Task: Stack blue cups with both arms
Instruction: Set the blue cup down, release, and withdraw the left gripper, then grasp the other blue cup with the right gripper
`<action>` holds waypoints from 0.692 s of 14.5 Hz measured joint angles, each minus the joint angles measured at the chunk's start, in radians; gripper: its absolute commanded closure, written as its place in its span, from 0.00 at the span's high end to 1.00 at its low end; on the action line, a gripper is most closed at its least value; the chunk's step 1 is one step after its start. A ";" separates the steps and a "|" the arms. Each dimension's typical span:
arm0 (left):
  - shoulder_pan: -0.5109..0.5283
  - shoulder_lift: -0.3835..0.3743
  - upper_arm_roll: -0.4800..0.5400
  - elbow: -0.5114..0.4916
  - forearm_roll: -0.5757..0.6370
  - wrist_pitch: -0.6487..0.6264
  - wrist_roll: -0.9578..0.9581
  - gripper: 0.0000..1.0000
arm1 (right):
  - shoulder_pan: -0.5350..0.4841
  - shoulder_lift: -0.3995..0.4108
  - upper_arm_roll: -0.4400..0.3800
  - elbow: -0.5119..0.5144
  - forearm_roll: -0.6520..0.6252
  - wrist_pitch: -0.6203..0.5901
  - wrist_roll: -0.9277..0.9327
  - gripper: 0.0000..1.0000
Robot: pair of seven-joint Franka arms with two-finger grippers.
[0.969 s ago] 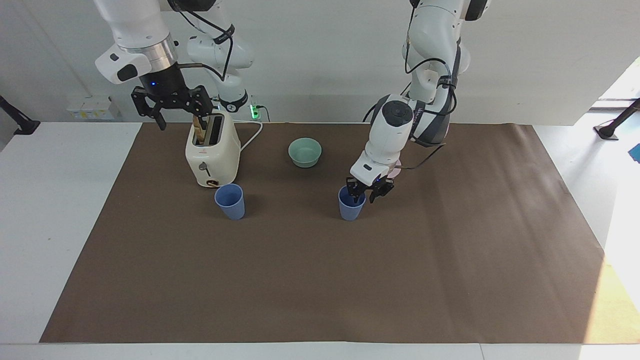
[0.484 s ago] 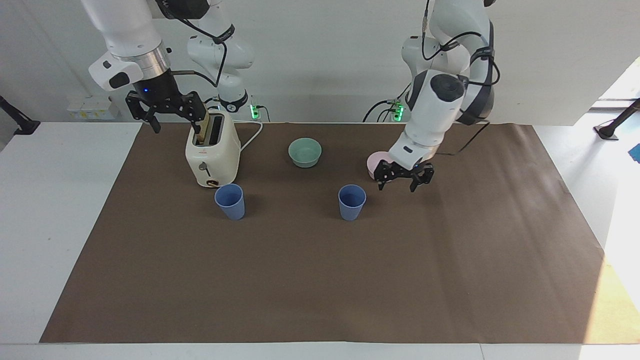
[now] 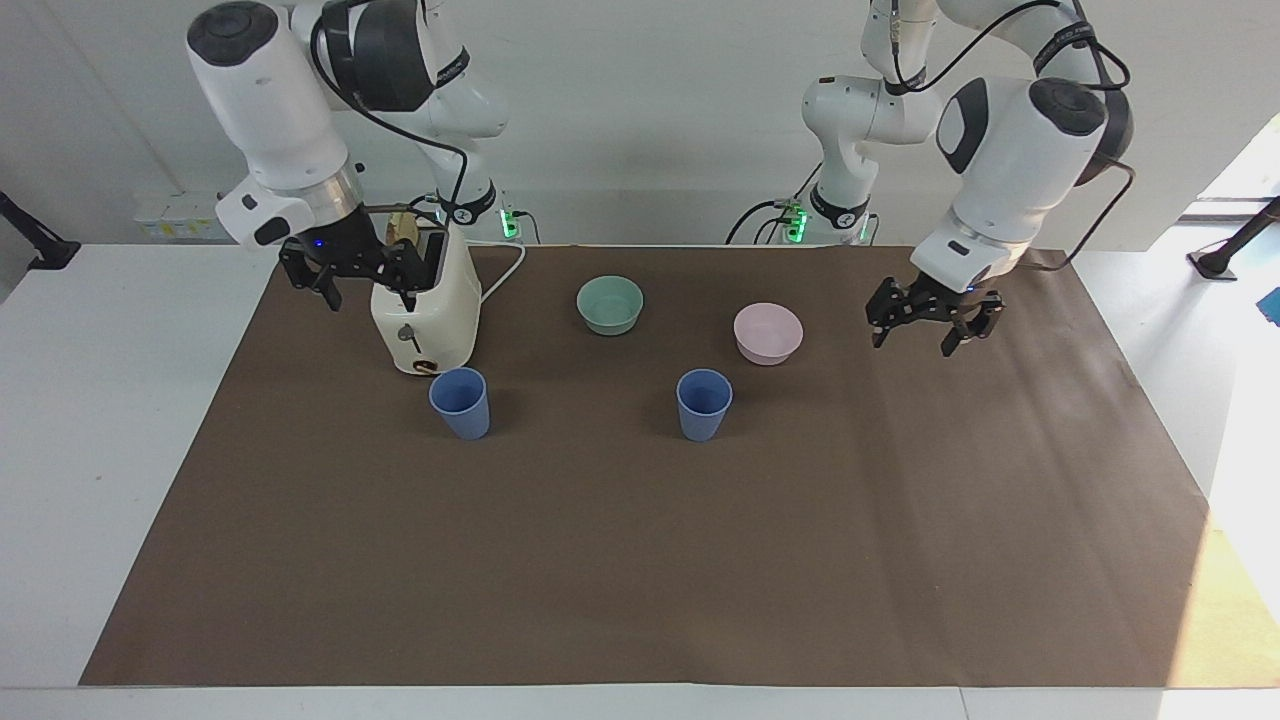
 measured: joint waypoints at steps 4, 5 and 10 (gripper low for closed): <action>0.095 0.000 0.000 0.101 0.003 -0.092 0.091 1.00 | -0.002 0.047 -0.001 -0.134 0.000 0.143 0.000 1.00; 0.114 0.001 0.000 0.124 0.003 -0.114 0.115 1.00 | -0.002 0.061 -0.001 -0.154 0.000 0.180 0.000 1.00; 0.137 0.018 -0.002 0.204 0.004 -0.194 0.143 1.00 | 0.000 0.141 -0.001 -0.197 0.001 0.277 0.004 1.00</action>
